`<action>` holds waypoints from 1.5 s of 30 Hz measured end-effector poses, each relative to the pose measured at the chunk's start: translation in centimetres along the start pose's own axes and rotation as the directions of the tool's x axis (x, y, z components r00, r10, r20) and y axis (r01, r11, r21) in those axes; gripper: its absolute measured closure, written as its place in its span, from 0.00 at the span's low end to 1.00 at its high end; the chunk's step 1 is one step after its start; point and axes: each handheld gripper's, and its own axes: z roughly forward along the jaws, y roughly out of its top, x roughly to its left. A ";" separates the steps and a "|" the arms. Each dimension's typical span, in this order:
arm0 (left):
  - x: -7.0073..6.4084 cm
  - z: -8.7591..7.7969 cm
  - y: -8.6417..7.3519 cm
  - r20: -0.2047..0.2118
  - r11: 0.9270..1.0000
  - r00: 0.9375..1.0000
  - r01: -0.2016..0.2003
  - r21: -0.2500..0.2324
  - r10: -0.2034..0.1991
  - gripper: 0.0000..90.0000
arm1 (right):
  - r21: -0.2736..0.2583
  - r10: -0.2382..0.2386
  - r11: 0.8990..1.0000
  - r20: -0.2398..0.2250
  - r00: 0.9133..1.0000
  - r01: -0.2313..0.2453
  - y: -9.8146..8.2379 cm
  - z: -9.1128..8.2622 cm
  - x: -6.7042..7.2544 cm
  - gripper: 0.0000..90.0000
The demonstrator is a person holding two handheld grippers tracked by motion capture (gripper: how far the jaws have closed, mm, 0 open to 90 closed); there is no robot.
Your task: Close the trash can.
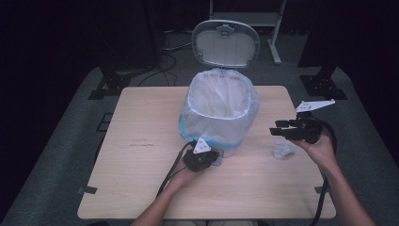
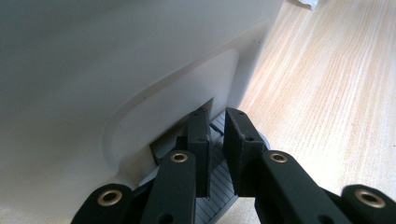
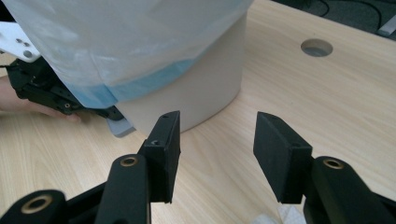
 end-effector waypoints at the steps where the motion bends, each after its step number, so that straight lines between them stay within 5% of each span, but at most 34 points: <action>1: 0.0 0.0 0.0 0.000 1.000 1.000 0.000 0.000 0.000 0.90 | 0.000 0.000 1.000 0.000 1.000 0.000 0.0 0.0 0.0 0.55; 45: 0.1 0.0 0.0 0.000 1.000 1.000 -0.001 0.007 0.001 0.90 | 0.153 0.089 0.983 0.076 0.993 -0.100 -7.3 3.2 -3.6 0.56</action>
